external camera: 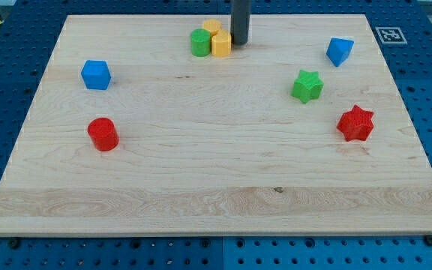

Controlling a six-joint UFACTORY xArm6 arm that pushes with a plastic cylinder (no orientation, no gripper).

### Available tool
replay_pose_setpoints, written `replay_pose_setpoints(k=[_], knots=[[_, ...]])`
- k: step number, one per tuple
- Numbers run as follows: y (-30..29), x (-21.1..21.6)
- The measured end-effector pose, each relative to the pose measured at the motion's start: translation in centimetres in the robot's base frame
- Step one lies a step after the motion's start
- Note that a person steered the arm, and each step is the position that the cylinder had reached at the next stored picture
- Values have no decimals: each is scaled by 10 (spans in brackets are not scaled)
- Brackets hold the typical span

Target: Move the blue cube towards the center left

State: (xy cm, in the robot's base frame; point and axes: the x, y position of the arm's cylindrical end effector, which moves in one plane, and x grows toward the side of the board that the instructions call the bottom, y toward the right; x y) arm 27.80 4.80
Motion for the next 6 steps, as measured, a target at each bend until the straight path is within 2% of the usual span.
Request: replay_pose_setpoints(k=[1,3,5,6], knots=[[15,21],[7,27],[-95,110],[-144,119]])
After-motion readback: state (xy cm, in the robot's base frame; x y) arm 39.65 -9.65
